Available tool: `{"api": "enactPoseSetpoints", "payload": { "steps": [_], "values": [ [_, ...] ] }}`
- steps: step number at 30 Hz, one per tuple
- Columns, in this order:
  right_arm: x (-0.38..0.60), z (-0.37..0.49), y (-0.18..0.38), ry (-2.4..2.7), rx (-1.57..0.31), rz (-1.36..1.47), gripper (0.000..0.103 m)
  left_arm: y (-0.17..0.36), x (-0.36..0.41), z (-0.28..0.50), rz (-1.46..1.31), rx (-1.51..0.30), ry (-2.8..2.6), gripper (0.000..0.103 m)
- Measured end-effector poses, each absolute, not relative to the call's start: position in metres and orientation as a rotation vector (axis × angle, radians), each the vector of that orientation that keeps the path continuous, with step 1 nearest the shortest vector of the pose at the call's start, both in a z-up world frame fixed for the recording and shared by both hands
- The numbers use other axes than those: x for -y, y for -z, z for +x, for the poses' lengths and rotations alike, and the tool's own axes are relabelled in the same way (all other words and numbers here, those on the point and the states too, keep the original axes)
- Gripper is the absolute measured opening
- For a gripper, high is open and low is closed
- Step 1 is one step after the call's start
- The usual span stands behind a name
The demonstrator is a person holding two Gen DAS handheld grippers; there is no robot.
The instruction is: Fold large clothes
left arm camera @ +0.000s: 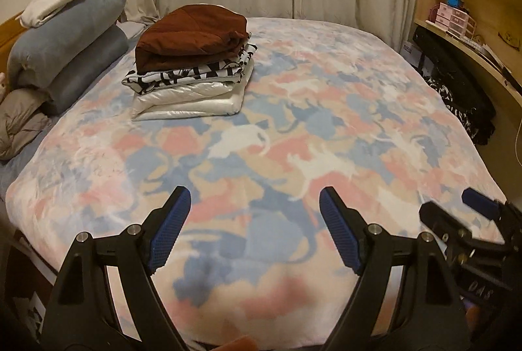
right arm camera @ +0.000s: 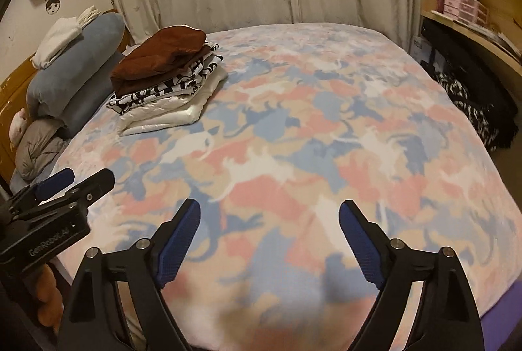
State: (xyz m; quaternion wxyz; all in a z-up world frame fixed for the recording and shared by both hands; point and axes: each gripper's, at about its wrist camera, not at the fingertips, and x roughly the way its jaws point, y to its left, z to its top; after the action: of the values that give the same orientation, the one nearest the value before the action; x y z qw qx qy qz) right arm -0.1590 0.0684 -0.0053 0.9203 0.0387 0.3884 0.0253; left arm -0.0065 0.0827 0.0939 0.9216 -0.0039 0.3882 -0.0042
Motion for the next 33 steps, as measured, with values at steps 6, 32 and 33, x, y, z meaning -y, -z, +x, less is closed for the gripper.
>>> {"api": "enactPoseSetpoints", "payload": {
  "steps": [6,32,33],
  "values": [
    [-0.075,-0.188,-0.002,-0.057,-0.812,0.095,0.090,-0.107,-0.084,-0.021,-0.002,-0.795,0.018,0.080],
    [-0.057,-0.187,-0.029,-0.044,-0.798,0.099,0.090,-0.115,-0.066,-0.038,0.039,-0.794,0.000,0.080],
    [-0.057,-0.187,-0.028,-0.044,-0.798,0.099,0.090,-0.115,-0.065,-0.038,0.038,-0.797,-0.002,0.080]
  ]
}}
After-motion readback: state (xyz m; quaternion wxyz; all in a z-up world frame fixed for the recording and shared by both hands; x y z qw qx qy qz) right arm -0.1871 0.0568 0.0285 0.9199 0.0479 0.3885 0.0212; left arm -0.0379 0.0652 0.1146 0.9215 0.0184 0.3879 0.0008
